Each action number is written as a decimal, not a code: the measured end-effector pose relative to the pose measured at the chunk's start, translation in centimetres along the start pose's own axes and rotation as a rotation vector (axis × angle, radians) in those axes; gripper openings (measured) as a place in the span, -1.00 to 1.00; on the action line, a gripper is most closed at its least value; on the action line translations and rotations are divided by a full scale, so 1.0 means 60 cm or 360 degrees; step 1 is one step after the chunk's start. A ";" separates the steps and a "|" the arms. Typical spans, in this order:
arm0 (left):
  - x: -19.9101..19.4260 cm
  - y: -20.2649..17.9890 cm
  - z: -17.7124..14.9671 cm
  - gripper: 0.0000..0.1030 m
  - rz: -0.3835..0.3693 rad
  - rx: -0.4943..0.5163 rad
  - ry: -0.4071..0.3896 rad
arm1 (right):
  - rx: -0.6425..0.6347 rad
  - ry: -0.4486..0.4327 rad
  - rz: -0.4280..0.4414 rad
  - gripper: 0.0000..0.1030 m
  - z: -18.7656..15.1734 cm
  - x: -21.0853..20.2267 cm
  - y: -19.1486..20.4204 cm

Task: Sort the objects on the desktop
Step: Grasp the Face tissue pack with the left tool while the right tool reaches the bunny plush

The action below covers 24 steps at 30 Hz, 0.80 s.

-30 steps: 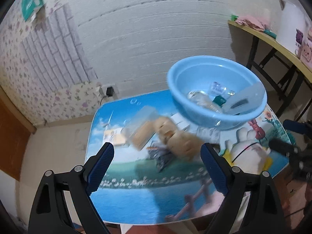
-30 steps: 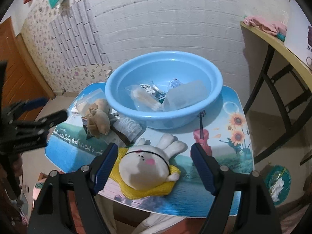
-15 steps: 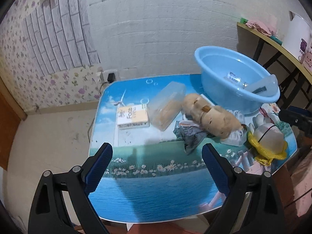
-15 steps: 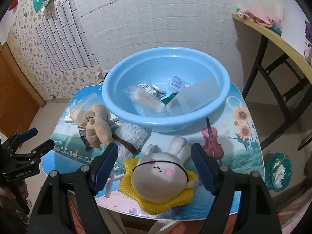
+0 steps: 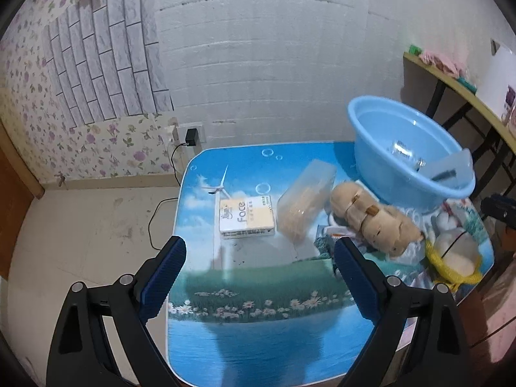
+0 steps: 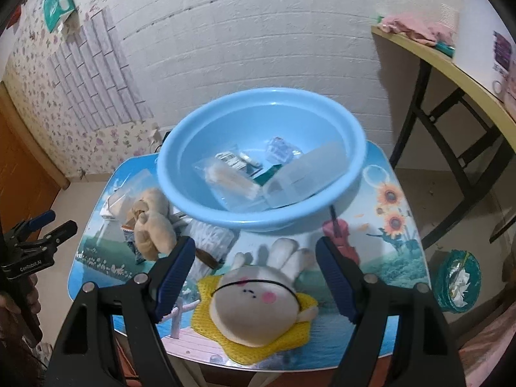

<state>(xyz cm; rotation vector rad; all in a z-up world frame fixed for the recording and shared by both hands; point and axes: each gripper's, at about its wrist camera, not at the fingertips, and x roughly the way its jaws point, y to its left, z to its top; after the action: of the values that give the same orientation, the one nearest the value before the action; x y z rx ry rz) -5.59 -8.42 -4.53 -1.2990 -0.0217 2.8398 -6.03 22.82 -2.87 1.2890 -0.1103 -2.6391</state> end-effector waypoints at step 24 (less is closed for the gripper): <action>0.087 0.055 -0.023 0.83 -0.0024 -0.0056 0.0175 | 0.0054 0.0138 0.0001 0.80 -0.058 0.011 -0.024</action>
<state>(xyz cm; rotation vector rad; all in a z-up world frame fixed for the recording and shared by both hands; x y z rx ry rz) -8.00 -11.58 -9.41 -1.4531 -0.0800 2.7632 -3.92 24.16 -5.75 1.4117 -0.1429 -2.5865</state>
